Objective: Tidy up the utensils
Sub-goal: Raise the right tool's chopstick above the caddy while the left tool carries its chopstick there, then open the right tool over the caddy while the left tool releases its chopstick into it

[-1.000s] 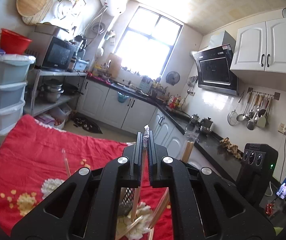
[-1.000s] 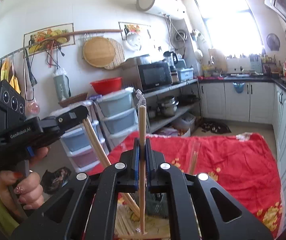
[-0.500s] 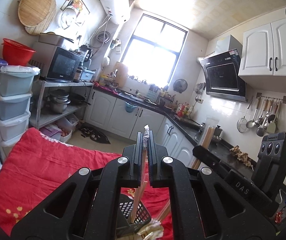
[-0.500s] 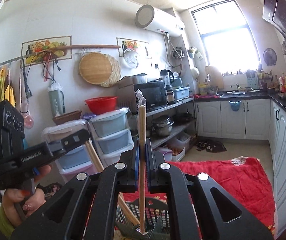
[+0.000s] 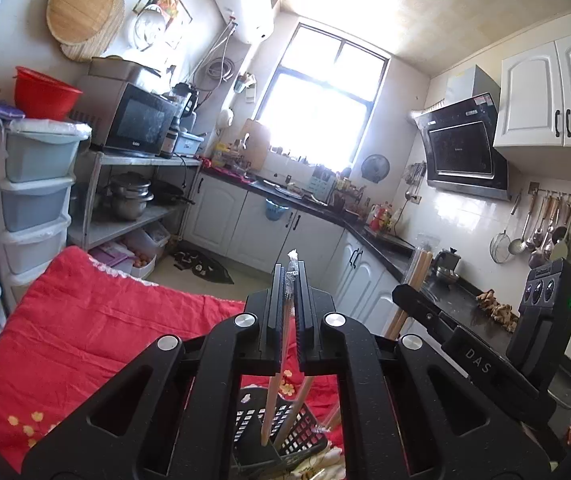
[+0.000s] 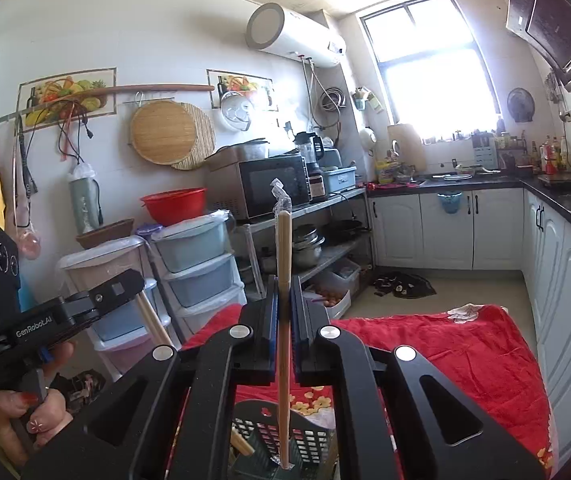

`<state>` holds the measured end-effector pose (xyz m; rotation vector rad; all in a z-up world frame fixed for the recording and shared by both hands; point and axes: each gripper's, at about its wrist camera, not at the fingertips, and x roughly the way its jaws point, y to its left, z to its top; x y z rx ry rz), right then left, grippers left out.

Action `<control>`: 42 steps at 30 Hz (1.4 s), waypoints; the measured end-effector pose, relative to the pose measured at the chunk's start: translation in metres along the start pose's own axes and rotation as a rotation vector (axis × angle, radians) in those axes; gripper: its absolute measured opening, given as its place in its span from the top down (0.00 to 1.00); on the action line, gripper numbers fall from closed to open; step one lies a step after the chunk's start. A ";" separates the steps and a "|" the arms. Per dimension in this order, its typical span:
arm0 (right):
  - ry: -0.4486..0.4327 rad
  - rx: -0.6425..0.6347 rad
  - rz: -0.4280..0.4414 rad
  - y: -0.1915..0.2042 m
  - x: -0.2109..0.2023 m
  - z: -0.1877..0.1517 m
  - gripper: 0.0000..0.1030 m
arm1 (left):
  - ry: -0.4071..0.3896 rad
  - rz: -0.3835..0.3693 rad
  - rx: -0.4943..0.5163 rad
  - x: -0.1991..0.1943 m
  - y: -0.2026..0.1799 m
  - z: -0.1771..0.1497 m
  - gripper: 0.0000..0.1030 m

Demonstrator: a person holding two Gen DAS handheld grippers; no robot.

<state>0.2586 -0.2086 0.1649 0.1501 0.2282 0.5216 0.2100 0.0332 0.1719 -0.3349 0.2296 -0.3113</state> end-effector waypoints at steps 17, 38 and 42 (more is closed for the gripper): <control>0.043 -0.014 -0.036 -0.002 0.025 -0.038 0.95 | 0.068 0.045 0.041 0.029 0.009 -0.039 0.98; 0.121 0.025 -0.069 -0.007 0.044 -0.076 0.92 | 0.117 0.077 0.025 0.038 0.025 -0.062 0.93; 0.127 0.039 -0.077 -0.010 0.039 -0.080 0.83 | 0.121 0.084 0.017 0.035 0.026 -0.064 0.82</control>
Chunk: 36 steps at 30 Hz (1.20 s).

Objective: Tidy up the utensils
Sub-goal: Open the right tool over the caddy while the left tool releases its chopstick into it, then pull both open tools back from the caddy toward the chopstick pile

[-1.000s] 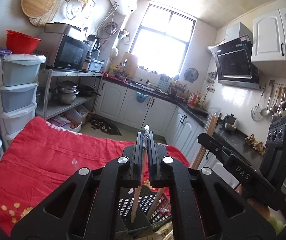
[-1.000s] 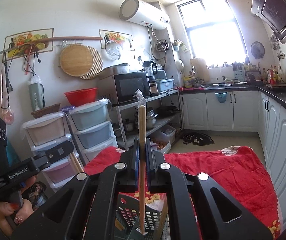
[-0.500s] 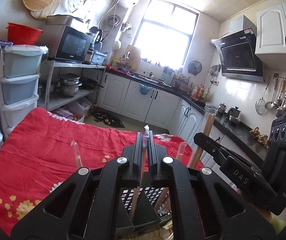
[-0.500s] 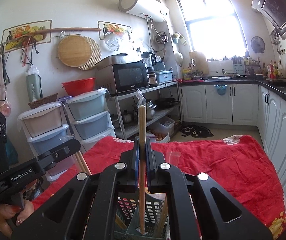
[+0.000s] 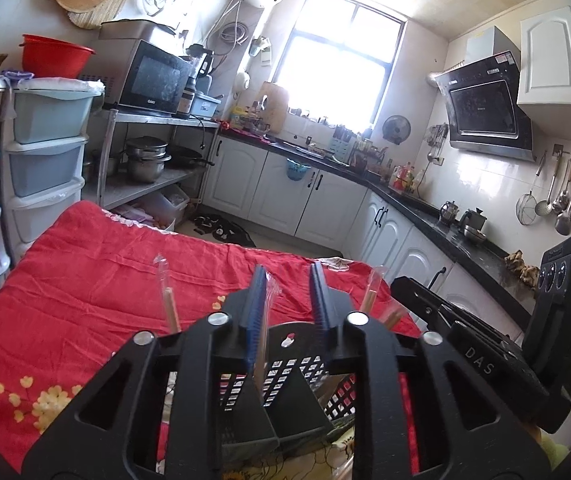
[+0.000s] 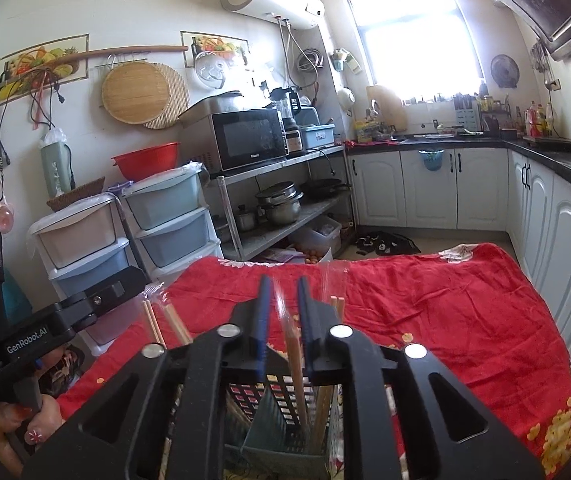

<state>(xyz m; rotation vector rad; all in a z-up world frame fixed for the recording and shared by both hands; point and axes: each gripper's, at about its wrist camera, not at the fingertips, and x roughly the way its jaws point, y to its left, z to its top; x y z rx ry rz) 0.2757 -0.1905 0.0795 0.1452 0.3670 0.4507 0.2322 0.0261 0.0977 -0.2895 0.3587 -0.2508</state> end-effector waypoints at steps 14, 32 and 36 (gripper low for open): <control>0.020 0.014 -0.010 -0.005 -0.026 -0.004 0.66 | -0.018 0.027 -0.021 -0.025 0.002 -0.002 0.43; 0.011 -0.031 -0.018 0.005 -0.062 -0.010 0.40 | -0.048 0.053 -0.060 -0.057 0.010 -0.005 0.10; 0.007 -0.040 -0.021 0.007 -0.069 -0.013 0.36 | -0.048 0.060 -0.053 -0.062 0.010 -0.008 0.10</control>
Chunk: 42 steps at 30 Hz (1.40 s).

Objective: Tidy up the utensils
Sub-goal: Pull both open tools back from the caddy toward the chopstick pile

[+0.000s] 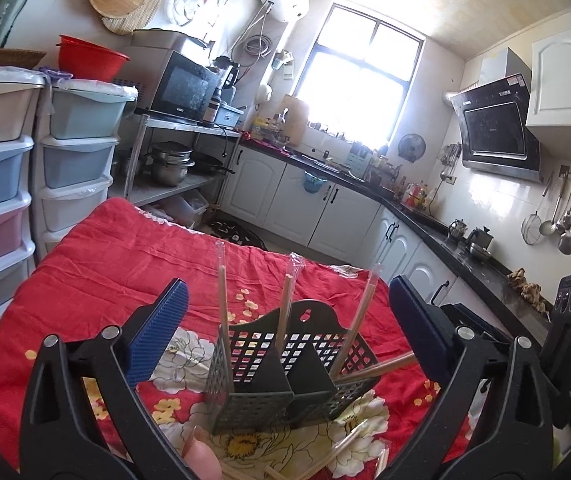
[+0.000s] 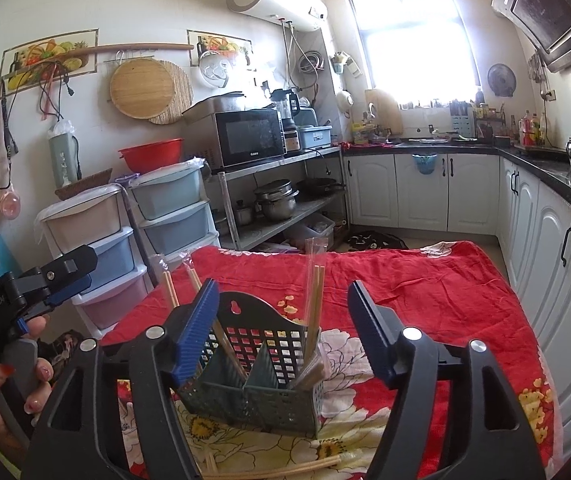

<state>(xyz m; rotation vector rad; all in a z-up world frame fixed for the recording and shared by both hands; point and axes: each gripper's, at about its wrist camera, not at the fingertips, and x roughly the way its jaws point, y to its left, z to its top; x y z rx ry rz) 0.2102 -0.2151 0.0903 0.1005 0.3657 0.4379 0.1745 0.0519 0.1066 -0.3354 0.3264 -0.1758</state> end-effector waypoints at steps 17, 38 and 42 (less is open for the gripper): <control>0.008 -0.023 0.022 0.013 -0.021 -0.011 0.31 | 0.004 0.005 -0.001 -0.024 0.003 -0.017 0.10; 0.079 -0.050 0.031 0.022 -0.024 -0.036 0.31 | 0.083 0.069 -0.033 -0.030 0.024 -0.048 0.10; 0.098 -0.051 0.033 0.022 -0.024 -0.044 0.31 | 0.109 0.087 -0.045 -0.029 0.031 -0.057 0.10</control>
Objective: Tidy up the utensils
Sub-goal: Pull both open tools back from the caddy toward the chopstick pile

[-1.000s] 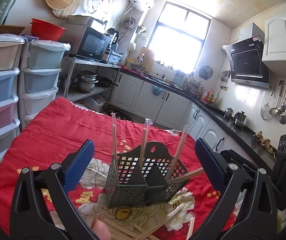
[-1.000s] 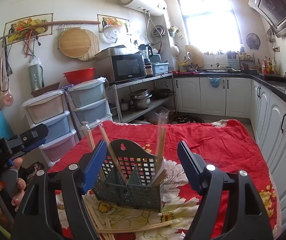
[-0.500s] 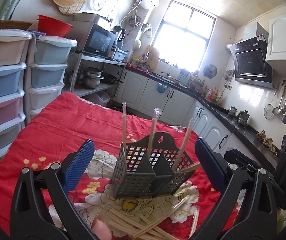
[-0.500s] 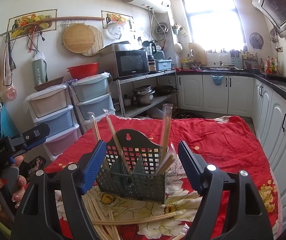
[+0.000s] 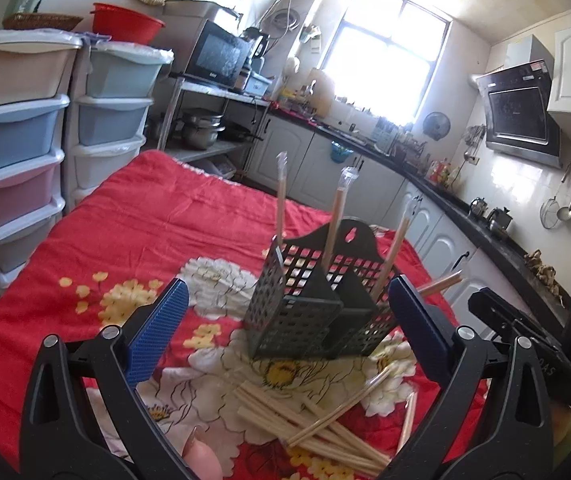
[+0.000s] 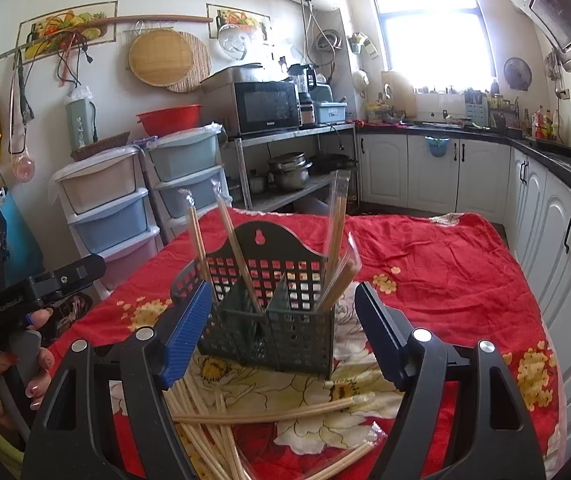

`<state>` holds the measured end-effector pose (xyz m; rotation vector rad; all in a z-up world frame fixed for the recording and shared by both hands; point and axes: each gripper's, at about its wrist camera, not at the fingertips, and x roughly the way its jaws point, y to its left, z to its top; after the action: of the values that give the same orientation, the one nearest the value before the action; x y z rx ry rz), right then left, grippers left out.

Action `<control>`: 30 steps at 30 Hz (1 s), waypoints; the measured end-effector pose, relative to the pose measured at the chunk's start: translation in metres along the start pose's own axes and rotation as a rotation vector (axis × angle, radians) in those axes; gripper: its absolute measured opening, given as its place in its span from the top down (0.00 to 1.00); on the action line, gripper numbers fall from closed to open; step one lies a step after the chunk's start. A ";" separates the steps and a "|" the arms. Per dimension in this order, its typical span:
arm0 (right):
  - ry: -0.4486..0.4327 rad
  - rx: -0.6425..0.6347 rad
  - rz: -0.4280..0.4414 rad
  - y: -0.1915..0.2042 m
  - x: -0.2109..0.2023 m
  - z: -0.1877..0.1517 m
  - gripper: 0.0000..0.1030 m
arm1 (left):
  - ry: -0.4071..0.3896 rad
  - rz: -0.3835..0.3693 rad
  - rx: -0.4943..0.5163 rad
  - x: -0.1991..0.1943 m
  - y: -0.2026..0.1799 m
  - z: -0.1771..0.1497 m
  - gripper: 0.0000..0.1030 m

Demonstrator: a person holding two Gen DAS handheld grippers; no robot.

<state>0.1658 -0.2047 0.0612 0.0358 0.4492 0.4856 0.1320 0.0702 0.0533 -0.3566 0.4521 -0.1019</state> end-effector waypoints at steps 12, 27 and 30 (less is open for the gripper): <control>0.071 -0.011 0.006 0.004 0.004 -0.024 0.31 | 0.095 0.035 -0.010 0.012 0.013 -0.027 0.10; 0.151 -0.009 -0.036 -0.007 0.010 -0.050 0.31 | 0.191 0.082 -0.007 0.027 0.024 -0.055 0.10; 0.170 0.008 -0.049 -0.013 0.012 -0.055 0.31 | 0.207 0.081 -0.007 0.029 0.024 -0.060 0.10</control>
<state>0.1578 -0.2150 0.0044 -0.0090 0.6173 0.4400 0.1319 0.0685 -0.0170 -0.3351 0.6710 -0.0581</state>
